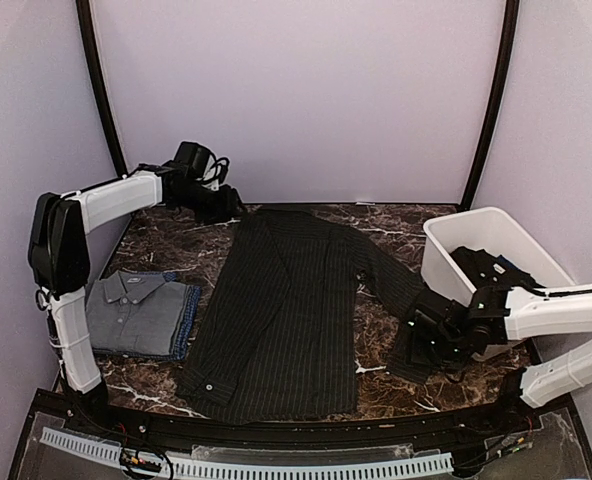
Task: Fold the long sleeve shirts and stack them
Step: Adjust the sleeve of the 1/3-folded shirt.
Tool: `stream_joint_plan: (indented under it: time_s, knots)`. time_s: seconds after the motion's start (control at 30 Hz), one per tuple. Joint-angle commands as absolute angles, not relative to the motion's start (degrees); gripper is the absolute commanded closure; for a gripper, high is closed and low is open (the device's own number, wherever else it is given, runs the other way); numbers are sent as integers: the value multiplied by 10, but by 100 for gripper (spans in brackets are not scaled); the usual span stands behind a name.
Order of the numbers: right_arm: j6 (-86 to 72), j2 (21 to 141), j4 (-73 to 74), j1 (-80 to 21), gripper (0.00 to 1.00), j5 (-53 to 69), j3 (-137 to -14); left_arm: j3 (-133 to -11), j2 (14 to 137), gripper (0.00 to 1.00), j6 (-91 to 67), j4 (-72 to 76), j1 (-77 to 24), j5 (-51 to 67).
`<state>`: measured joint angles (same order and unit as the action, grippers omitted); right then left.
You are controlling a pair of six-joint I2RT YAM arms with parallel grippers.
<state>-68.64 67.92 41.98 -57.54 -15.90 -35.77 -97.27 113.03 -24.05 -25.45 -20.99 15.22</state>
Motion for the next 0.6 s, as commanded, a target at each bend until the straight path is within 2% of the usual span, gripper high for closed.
stream_joint_plan:
  time_s: [0.0, 0.13, 0.3, 0.4, 0.57]
  knots:
    - [-768, 637, 440, -582, 35, -144, -311, -948, 1083, 48, -256, -242, -231, 181]
    - [-793, 633, 376, -580, 36, -151, -275, -939, 1068, 48, -265, -230, -241, 196]
    - [-802, 698, 307, -580, 47, -153, -268, -938, 1058, 49, -267, -230, -247, 201]
    - [-794, 745, 313, -580, 61, -164, -287, -938, 1051, 49, -267, -232, -249, 203]
    - [-719, 785, 426, -582, 90, -235, -399, -931, 1041, 49, -272, -228, -253, 216]
